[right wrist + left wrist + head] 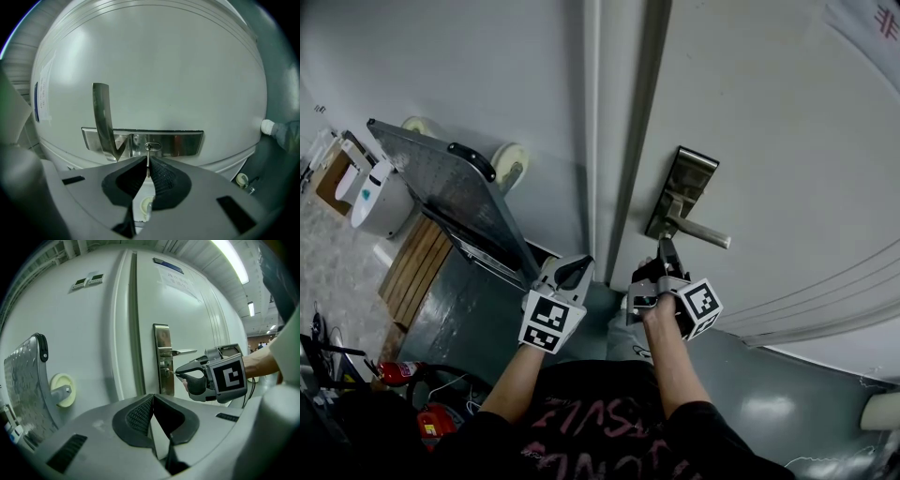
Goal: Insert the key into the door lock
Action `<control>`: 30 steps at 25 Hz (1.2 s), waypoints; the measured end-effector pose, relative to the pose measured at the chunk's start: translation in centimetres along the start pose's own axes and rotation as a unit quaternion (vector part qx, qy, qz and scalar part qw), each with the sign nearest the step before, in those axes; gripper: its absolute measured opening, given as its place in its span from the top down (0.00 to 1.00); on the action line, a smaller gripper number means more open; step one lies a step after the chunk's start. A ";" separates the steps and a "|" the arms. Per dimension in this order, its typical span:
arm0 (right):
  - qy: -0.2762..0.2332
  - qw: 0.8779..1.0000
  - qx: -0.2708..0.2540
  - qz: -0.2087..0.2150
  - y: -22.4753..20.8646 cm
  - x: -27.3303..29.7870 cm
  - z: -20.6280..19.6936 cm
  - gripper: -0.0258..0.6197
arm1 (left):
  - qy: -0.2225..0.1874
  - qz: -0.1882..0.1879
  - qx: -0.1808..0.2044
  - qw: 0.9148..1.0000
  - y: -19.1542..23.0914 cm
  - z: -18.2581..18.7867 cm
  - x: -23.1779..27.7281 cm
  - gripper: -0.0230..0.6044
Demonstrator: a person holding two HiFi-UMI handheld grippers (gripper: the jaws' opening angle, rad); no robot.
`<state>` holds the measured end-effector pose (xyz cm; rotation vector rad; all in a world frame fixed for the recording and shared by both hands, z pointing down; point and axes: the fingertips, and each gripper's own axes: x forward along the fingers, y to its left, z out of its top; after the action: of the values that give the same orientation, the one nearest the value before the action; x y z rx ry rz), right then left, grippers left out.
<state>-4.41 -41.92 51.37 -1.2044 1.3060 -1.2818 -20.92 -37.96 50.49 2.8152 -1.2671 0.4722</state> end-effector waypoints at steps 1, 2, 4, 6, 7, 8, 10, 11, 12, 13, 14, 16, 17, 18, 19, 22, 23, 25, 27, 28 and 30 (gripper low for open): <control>0.000 1.000 0.001 0.001 0.0 0.1 0.0 0.84 | 0.001 0.000 0.000 1.000 0.0 0.0 0.1 0.94; 0.001 1.000 0.002 0.002 0.0 0.2 0.0 0.84 | 0.001 0.000 0.001 1.000 0.0 0.1 0.1 0.94; 0.003 1.000 -0.005 0.004 0.2 0.5 0.1 0.84 | 0.002 0.000 0.001 1.000 0.1 0.1 0.3 0.94; 0.006 1.000 -0.008 0.004 0.2 0.7 0.1 0.84 | 0.005 -0.001 0.001 1.000 0.0 -0.1 0.4 0.94; 0.006 1.000 -0.006 0.004 0.1 0.9 0.2 0.84 | 0.007 -0.002 0.001 1.000 0.0 -0.1 0.5 0.94; 0.006 1.000 -0.004 0.004 0.1 1.0 0.2 0.84 | 0.007 -0.002 0.001 1.000 0.0 -0.1 0.7 0.94; 0.007 1.000 -0.003 0.005 0.0 1.4 0.4 0.84 | 0.007 -0.002 0.001 1.000 0.2 0.0 0.9 0.94; 0.008 1.000 -0.004 0.006 0.1 1.6 0.4 0.84 | 0.008 -0.002 0.001 1.000 0.3 0.0 1.0 0.94; 0.008 1.000 -0.003 0.007 0.1 1.7 0.5 0.84 | 0.008 -0.002 0.001 1.000 0.3 0.0 1.1 0.94; 0.008 1.000 -0.003 0.009 0.2 1.9 0.5 0.84 | 0.010 -0.002 0.001 1.000 0.4 0.0 1.2 0.94; 0.009 1.000 -0.005 0.012 0.2 1.9 0.5 0.84 | 0.011 -0.002 0.001 1.000 0.4 0.0 1.3 0.94; 0.012 1.000 -0.009 0.017 0.2 2.0 0.6 0.84 | 0.013 -0.004 0.002 1.000 0.3 -0.1 1.5 0.94; 0.013 1.000 -0.009 0.018 0.1 2.0 0.6 0.84 | 0.013 -0.005 0.002 1.000 0.2 -0.1 1.6 0.94; 0.014 1.000 -0.008 0.018 0.1 2.0 0.6 0.84 | 0.013 -0.005 0.002 1.000 0.2 -0.1 1.7 0.94; 0.015 1.000 -0.006 0.018 0.1 2.1 0.6 0.84 | 0.013 -0.006 0.002 1.000 0.2 -0.1 1.8 0.94; 0.018 1.000 0.001 0.012 0.0 2.2 0.5 0.84 | 0.012 -0.009 0.003 1.000 0.0 0.1 2.0 0.94; 0.019 1.000 -0.001 0.011 0.0 2.3 0.6 0.84 | 0.012 -0.010 0.004 1.000 -0.1 0.1 2.0 0.94; 0.022 1.000 -0.004 0.009 0.1 2.3 0.5 0.84 | 0.012 -0.011 0.004 1.000 -0.2 0.1 2.0 0.94; 0.021 1.000 -0.005 0.010 0.2 2.3 0.5 0.84 | 0.013 -0.012 0.005 1.000 -0.3 0.0 1.9 0.94; 0.020 1.000 -0.006 0.011 0.2 2.3 0.6 0.84 | 0.013 -0.011 0.005 1.000 -0.2 0.0 1.9 0.94; 0.022 1.000 -0.013 0.012 0.2 2.4 0.7 0.84 | 0.012 -0.009 0.005 1.000 -0.2 0.0 1.7 0.94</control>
<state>-3.99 -44.34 51.20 -1.1807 1.3689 -1.2835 -19.70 -39.10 51.04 2.8166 -1.2380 0.5119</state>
